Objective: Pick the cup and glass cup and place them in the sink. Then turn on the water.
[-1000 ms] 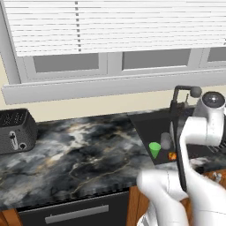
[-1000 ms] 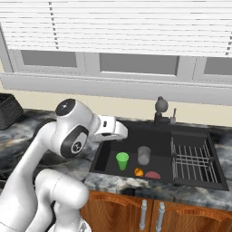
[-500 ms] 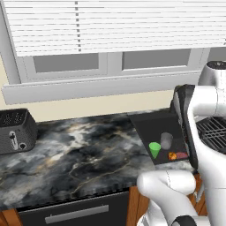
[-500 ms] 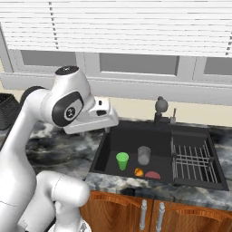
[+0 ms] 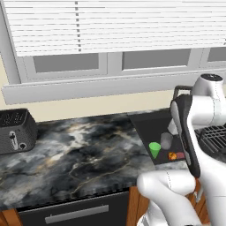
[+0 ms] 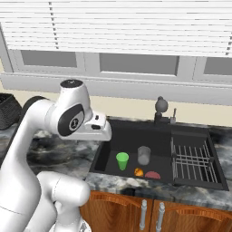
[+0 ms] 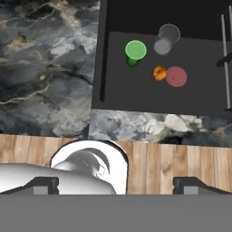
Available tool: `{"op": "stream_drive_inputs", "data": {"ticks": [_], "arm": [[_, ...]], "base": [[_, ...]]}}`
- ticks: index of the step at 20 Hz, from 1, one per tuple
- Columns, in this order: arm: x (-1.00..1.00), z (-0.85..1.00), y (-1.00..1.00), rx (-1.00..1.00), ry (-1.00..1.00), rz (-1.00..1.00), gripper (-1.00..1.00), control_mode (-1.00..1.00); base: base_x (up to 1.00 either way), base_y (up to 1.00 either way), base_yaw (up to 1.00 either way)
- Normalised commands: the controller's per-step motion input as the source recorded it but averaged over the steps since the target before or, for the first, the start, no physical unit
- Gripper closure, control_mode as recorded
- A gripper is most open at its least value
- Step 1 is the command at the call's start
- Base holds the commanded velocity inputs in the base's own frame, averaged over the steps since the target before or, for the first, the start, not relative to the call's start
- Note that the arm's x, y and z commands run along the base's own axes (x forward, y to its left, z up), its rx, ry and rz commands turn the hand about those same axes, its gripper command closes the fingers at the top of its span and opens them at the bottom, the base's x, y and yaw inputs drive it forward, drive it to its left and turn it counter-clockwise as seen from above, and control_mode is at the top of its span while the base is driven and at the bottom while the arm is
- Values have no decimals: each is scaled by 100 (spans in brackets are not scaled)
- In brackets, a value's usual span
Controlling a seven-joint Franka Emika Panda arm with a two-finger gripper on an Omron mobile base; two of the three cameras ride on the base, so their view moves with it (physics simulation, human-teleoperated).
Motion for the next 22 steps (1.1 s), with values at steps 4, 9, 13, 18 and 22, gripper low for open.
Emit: {"op": "stream_drive_inputs", "data": {"ticks": [4, 9, 13, 18, 22], "arm": [[0, 0, 0, 0, 0, -12, -100, -100], [0, 0, 1, -1, 0, -2, -100, -100], [0, 0, 0, 0, 0, 0, -100, 100], [0, 0, 0, 0, 0, 0, -100, 100], [0, 0, 0, 0, 0, 0, -100, 100]], "base": [[0, 0, 0], [0, 0, 0], [-7, 0, 0], [-99, -44, -14], [-91, -90, -20]]}}
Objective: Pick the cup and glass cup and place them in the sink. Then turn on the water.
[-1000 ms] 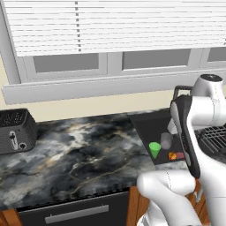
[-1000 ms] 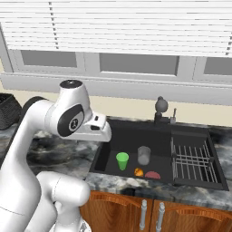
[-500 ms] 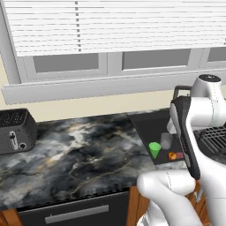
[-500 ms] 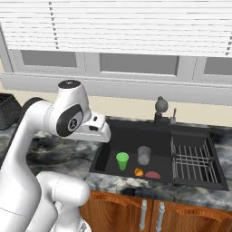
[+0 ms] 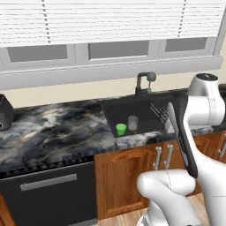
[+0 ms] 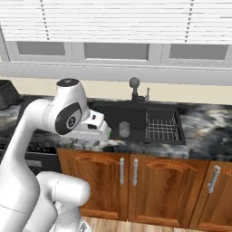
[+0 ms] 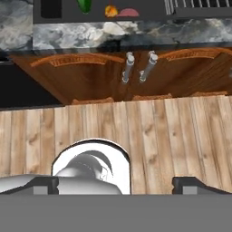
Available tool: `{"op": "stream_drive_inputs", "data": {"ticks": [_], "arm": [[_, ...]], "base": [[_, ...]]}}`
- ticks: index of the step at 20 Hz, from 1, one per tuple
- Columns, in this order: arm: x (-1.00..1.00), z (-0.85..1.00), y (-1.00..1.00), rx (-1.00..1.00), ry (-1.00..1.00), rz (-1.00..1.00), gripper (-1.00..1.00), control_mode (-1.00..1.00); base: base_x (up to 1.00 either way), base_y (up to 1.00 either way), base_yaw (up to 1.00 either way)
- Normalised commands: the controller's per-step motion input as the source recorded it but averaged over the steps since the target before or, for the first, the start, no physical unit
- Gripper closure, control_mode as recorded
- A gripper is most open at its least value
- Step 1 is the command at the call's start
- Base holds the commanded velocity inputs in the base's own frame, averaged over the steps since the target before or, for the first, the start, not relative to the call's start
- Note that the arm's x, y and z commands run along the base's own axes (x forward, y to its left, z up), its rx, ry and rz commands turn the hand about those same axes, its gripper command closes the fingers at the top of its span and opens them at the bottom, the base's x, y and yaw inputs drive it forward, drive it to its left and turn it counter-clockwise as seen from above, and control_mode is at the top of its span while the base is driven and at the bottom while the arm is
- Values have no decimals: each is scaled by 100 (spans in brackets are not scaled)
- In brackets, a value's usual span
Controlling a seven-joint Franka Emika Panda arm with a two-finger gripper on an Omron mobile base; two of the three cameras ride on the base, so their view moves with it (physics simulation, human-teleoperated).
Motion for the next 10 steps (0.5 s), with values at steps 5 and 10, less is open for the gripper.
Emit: {"op": "stream_drive_inputs", "data": {"ticks": [5, 10], "arm": [[0, 0, 0, 0, 0, 0, -100, 100], [0, 0, 0, 0, 0, 0, -100, 100]], "base": [[10, -99, -10], [95, -40, 8]]}}
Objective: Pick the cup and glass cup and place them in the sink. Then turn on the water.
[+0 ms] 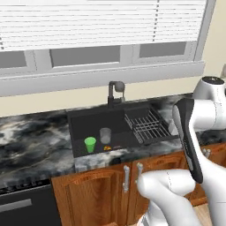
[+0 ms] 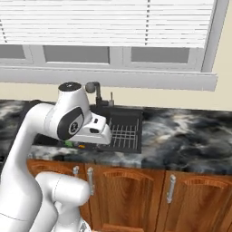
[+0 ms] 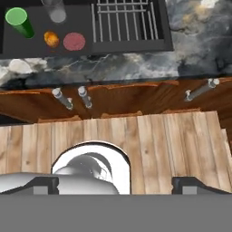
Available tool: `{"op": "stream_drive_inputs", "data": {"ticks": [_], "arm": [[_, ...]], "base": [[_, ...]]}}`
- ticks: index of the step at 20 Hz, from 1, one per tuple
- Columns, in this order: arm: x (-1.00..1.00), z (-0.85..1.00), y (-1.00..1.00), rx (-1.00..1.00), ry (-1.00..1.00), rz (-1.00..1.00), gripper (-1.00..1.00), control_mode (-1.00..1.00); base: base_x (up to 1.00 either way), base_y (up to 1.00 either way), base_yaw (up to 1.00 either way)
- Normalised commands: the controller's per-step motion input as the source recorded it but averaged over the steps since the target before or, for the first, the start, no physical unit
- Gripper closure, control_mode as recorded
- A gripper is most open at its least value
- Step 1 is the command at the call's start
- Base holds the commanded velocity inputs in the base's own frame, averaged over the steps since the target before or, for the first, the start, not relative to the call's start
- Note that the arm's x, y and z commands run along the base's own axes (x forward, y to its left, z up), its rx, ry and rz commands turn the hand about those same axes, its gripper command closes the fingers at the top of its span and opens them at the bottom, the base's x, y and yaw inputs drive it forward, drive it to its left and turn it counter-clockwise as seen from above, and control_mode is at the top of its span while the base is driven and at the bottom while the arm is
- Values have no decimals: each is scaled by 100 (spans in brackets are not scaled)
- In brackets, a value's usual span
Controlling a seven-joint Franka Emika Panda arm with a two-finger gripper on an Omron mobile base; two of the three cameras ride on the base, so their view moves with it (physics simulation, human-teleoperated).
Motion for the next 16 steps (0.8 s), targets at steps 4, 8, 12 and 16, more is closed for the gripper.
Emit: {"op": "stream_drive_inputs", "data": {"ticks": [4, 8, 12, 16], "arm": [[0, 0, 0, 0, 0, 0, -100, 100], [0, 0, 0, 0, 0, 0, -100, 100], [0, 0, 0, 0, 0, 0, -100, 100], [0, 0, 0, 0, 0, 0, -100, 100]], "base": [[100, -24, 33], [100, -31, 41], [79, -59, 39], [14, -48, 14]]}}
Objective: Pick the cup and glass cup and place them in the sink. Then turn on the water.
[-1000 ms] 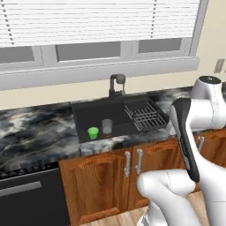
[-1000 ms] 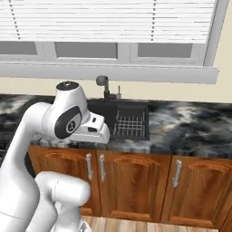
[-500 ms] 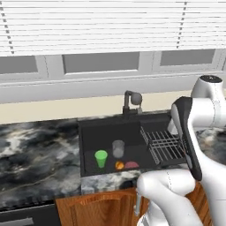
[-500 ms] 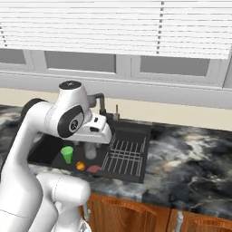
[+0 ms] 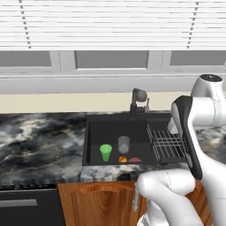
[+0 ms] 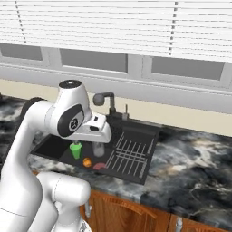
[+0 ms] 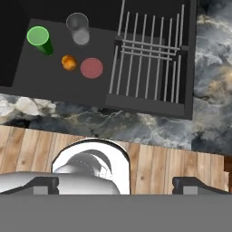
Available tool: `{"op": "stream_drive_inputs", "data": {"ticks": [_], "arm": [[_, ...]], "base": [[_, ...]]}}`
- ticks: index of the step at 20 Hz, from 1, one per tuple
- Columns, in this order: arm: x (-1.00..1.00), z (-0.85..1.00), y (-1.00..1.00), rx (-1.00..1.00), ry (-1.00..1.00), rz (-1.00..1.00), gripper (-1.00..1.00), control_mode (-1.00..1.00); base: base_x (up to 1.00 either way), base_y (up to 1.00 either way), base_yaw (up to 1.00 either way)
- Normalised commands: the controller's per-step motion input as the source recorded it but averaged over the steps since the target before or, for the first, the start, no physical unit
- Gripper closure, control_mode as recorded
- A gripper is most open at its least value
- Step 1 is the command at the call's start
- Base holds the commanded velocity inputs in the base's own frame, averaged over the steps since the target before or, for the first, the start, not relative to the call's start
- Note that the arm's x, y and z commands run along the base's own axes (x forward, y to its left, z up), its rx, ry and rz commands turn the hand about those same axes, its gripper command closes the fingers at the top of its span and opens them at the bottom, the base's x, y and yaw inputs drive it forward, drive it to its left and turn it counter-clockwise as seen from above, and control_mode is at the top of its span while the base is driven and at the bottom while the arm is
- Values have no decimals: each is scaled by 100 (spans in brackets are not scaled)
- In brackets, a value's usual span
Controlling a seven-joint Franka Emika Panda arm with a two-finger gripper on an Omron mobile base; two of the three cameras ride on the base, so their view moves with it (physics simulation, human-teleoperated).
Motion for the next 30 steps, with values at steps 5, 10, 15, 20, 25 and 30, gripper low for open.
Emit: {"op": "stream_drive_inputs", "data": {"ticks": [5, 10, 15, 20, 25, 30], "arm": [[11, 0, -30, 3, 0, 5, -100, -100], [22, -9, -41, 5, 3, 10, -100, -100], [60, 0, -21, 1, 4, 11, -100, -100], [39, 0, 0, 0, -3, 0, -100, -100], [23, 0, 0, 0, -18, -9, -100, -100], [21, 0, 0, 0, -23, -11, -100, -100]], "base": [[0, -8, 1], [0, 0, 0], [0, 0, 0], [0, 0, 0], [0, 0, 0], [0, 0, 0]]}}
